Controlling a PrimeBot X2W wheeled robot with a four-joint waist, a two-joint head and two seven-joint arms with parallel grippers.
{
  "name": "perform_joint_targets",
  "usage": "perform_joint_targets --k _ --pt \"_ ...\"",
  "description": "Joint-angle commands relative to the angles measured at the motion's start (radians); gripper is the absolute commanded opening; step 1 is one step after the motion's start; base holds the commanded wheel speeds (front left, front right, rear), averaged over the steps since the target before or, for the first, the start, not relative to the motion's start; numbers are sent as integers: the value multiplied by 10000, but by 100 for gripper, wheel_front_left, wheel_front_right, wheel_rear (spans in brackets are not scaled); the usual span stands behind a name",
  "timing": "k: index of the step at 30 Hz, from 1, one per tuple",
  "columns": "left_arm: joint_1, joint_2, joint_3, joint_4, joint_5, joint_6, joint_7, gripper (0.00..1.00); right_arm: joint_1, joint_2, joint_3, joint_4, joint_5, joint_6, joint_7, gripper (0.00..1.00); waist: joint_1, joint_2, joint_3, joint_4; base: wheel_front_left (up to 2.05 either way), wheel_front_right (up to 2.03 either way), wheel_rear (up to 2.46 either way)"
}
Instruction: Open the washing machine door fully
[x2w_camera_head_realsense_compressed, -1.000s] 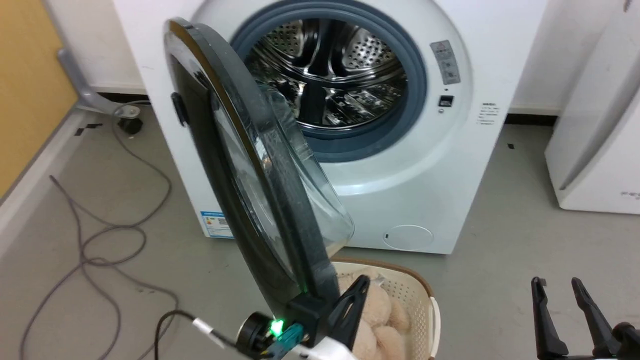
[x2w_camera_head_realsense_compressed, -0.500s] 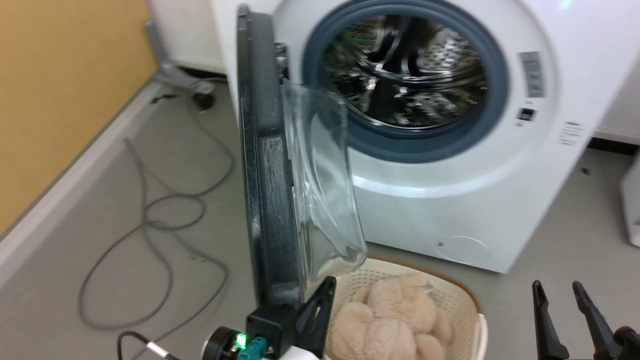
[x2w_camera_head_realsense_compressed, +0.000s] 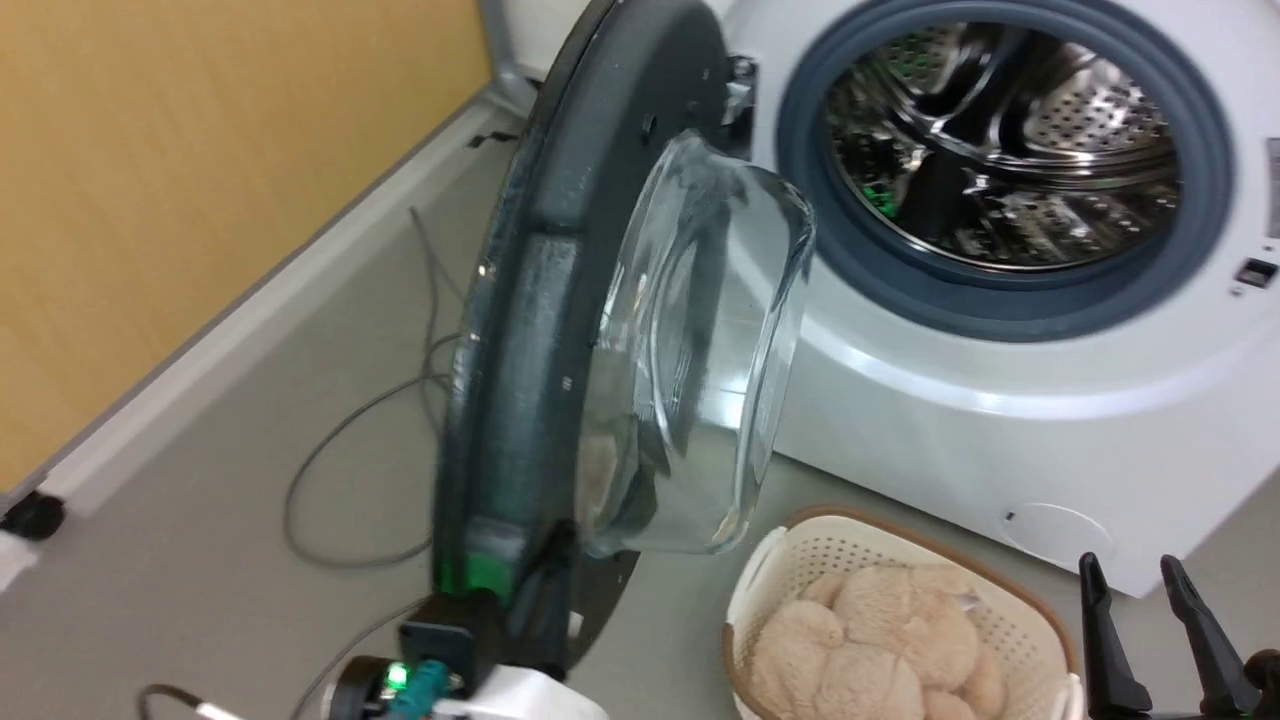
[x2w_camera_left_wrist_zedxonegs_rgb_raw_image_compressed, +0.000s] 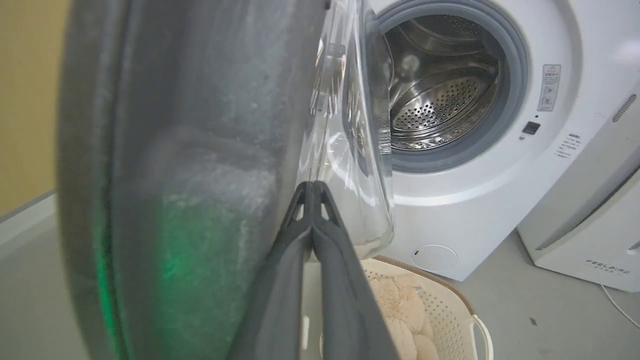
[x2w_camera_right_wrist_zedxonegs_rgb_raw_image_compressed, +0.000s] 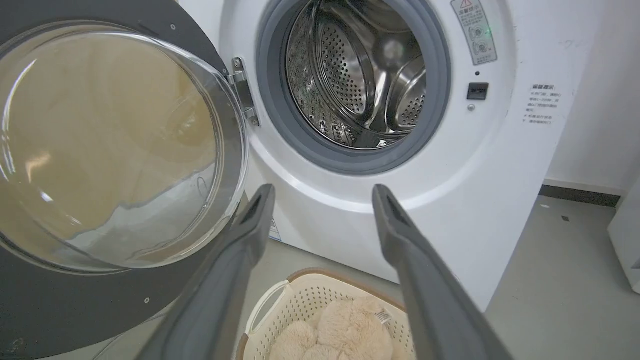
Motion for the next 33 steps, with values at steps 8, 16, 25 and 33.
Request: perform_joint_targets --k 8,16,25,33 --pt "170 287 1149 754 -560 275 -711 0 -226 26 24 -131 58 6 87 100 0 0 204 301 0 0 0" --pt "-535 569 2409 2098 -1231 -11 -1564 0 -267 26 71 -116 31 6 175 100 0 0 354 130 0 0 0" --pt "-1604 790 3699 4399 -1728 -803 -2171 0 -385 26 45 -127 -2 6 253 100 0 0 543 -75 0 0 0" --pt "-2252 575 4912 5545 -921 -1546 -2224 0 -503 26 39 -147 -16 6 327 100 0 0 642 -208 0 0 0"
